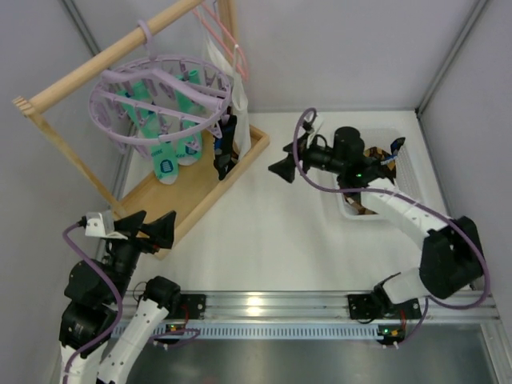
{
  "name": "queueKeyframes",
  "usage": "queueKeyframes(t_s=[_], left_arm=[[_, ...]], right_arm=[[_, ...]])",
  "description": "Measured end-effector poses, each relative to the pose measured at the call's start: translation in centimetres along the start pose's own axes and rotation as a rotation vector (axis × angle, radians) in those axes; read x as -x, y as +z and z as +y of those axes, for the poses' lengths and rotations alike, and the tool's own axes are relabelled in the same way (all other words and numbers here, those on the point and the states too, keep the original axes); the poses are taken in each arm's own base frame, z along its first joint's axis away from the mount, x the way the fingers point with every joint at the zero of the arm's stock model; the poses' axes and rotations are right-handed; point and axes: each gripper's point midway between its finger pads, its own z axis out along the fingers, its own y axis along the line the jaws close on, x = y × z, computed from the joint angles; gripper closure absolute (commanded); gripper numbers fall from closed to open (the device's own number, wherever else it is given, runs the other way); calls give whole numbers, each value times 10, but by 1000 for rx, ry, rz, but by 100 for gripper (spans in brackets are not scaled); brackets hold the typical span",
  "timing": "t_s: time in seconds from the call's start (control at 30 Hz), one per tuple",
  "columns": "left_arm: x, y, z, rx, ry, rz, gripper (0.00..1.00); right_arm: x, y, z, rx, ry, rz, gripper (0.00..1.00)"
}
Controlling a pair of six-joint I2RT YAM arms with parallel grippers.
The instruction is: Remove the socks clipped to the hanger
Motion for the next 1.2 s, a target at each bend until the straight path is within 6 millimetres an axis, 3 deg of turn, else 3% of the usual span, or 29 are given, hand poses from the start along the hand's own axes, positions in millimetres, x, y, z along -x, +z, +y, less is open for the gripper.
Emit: queueKeyframes(t_s=[0.07, 0.2, 0.4, 0.7, 0.83, 0.93, 1.0, 1.13, 1.2], left_arm=[[0, 0, 0, -1, 0, 0, 2], [-1, 0, -1, -7, 1, 4, 2], [-6, 5, -3, -12, 7, 34, 2], [-10, 9, -4, -12, 11, 54, 2], [-10, 9, -4, -12, 11, 54, 2], [-10, 9, -4, -11, 11, 56, 2], [-10, 9, -4, -11, 11, 57, 2], [-10, 9, -4, -11, 11, 57, 2], [-10, 9, -4, -11, 11, 56, 2]], right_arm=[[-13, 27, 3, 75, 6, 10, 7], [-28, 77, -12, 163, 25, 10, 6], [-24, 138, -12, 298, -1, -20, 6], [-14, 179, 29, 491, -63, -67, 9], [-19, 191, 40, 544, -71, -73, 30], [-25, 193, 49, 563, -59, -72, 62], [-28, 191, 55, 572, -63, -94, 74], [-50, 178, 59, 555, -27, -97, 84], [-55, 170, 60, 528, -18, -104, 95]])
